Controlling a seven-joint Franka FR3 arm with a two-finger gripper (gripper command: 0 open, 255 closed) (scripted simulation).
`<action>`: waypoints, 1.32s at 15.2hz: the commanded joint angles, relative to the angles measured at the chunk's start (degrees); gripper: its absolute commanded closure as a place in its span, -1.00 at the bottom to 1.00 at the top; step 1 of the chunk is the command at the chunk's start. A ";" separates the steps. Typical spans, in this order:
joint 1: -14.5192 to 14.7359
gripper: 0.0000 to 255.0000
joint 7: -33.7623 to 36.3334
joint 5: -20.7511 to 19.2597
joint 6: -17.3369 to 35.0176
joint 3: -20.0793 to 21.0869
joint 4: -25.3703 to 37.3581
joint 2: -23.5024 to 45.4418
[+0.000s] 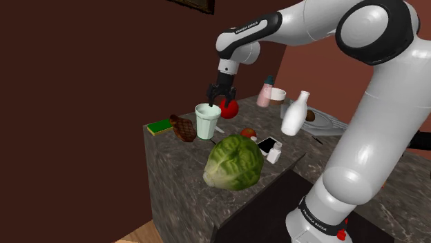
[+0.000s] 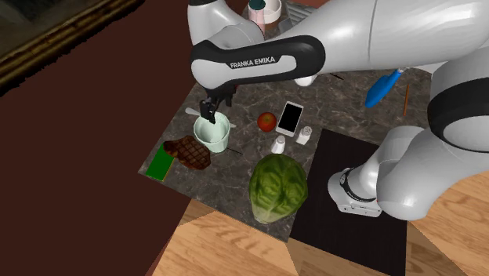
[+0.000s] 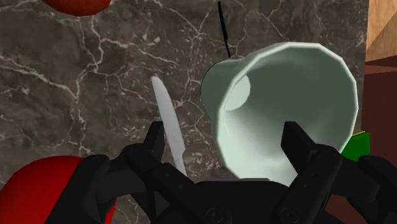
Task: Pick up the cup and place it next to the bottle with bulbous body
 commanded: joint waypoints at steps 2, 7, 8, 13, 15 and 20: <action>0.19 -1.00 -0.09 0.41 2.00 0.20 -0.79 1.09; 0.51 -1.00 -0.41 0.95 5.33 0.52 -3.02 2.16; 0.50 -1.00 -0.42 0.95 5.33 0.52 -3.01 2.17; 0.50 -1.00 -0.42 0.95 5.33 0.52 -3.01 2.17; 0.50 1.00 -0.41 0.95 5.32 0.52 -3.01 2.17; 0.50 1.00 -0.41 0.95 5.32 0.52 -3.01 2.17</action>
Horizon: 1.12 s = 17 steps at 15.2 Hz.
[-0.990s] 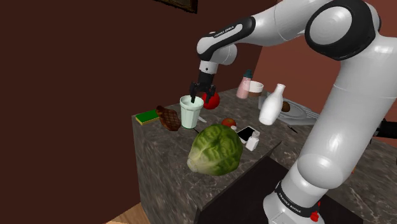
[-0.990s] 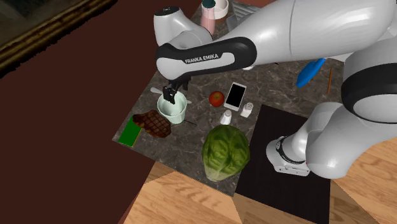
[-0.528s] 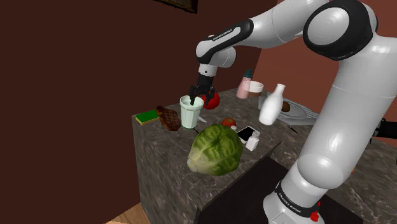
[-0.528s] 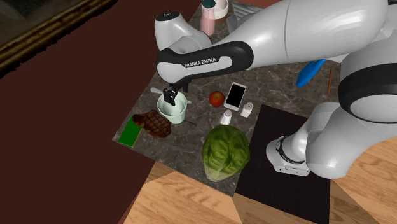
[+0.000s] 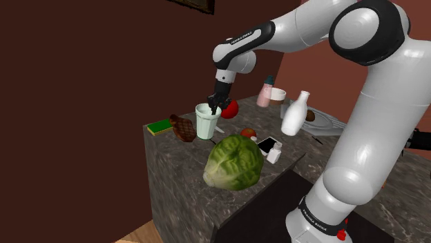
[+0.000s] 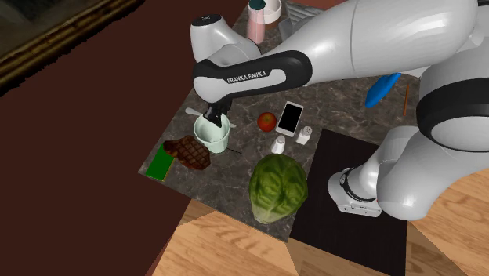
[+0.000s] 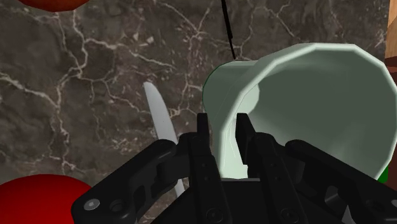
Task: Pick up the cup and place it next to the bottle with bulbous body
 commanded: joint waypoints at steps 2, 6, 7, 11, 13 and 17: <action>0.00 1.00 0.00 0.01 0.01 0.01 0.01 -0.01; 0.00 1.00 0.36 -0.23 -1.36 -0.04 0.71 -0.71; -0.01 1.00 0.54 -0.34 -2.05 -0.06 1.08 -1.05; -0.03 1.00 1.22 -0.77 -4.82 -0.13 2.69 -2.29; -0.05 1.00 1.55 -0.96 -6.22 -0.16 3.57 -2.85; -0.08 1.00 2.19 -1.29 -9.04 -0.22 5.48 -3.82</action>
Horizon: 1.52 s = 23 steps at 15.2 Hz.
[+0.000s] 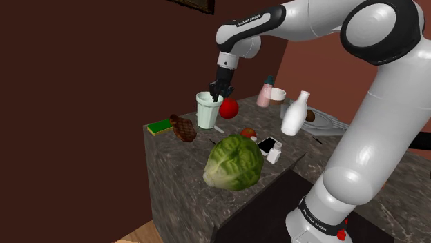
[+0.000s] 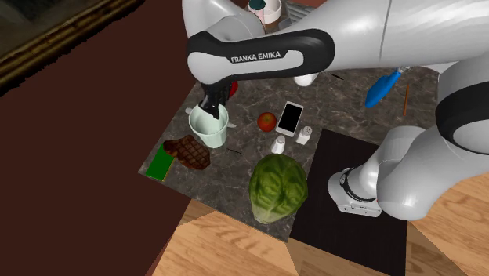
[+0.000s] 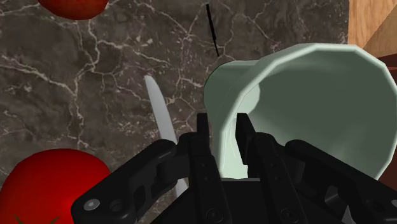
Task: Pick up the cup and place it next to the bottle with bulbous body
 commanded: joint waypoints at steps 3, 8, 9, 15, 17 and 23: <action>-0.10 1.00 0.52 -0.31 -2.92 -0.11 2.11 -0.87; -0.15 1.00 1.26 -0.60 -6.52 -0.16 4.99 -1.66; -0.16 1.00 1.41 -0.65 -7.24 -0.17 5.61 -1.78; -0.24 1.00 2.25 -0.88 -11.65 -0.24 9.61 -2.26; -0.26 1.00 2.52 -0.93 -13.14 -0.26 11.06 -2.33; -0.36 1.00 3.32 -1.00 -17.69 -0.33 15.81 -2.20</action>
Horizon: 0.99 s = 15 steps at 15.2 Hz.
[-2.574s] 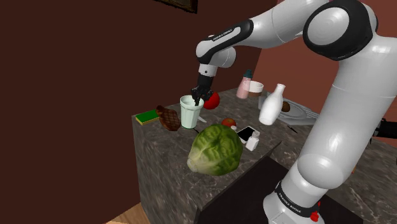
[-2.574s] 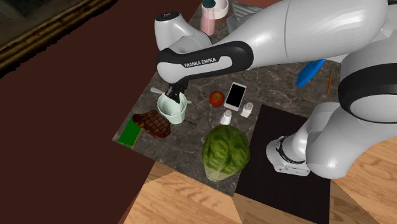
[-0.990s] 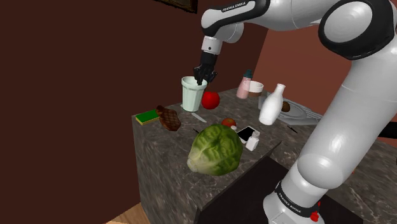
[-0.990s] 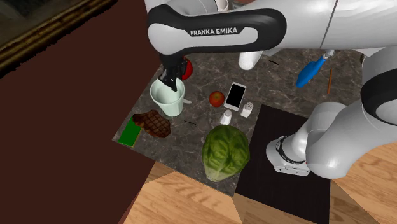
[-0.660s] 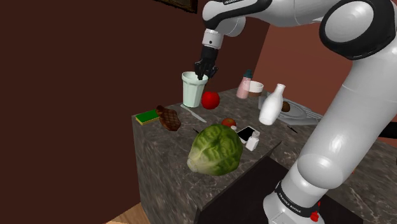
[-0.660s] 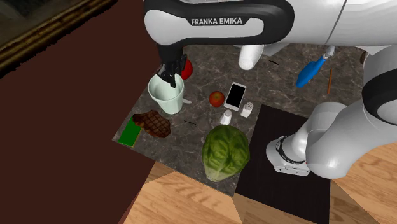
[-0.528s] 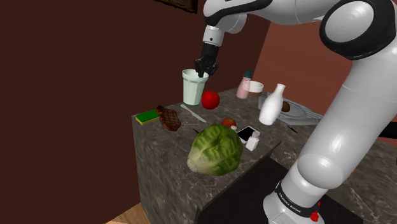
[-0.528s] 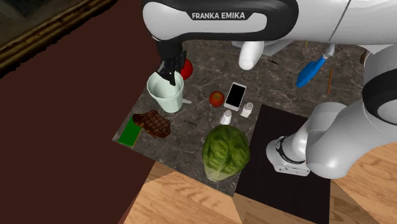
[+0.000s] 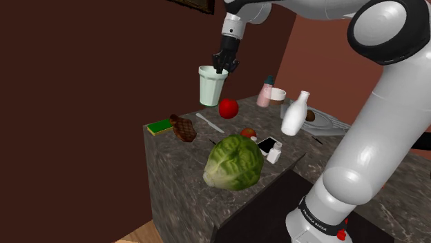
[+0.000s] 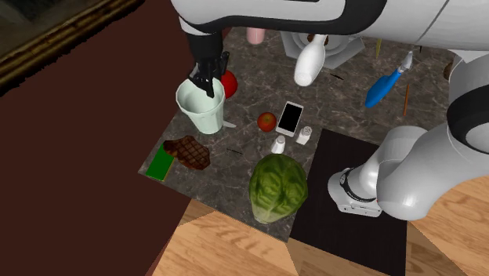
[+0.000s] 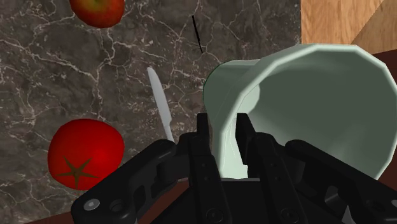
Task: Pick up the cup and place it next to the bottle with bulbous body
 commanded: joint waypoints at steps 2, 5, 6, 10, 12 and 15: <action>-0.06 1.00 0.38 -0.01 -2.34 -0.04 2.45 0.06; -0.12 1.00 0.77 0.02 -4.70 -0.09 5.17 0.40; -0.14 1.00 0.90 0.04 -5.50 -0.10 6.12 0.54; -0.24 1.00 1.43 0.14 -8.75 -0.17 10.14 1.27; -0.30 1.00 1.70 0.22 -10.42 -0.20 12.29 1.73; -0.41 1.00 2.11 0.37 -13.00 -0.26 15.74 2.58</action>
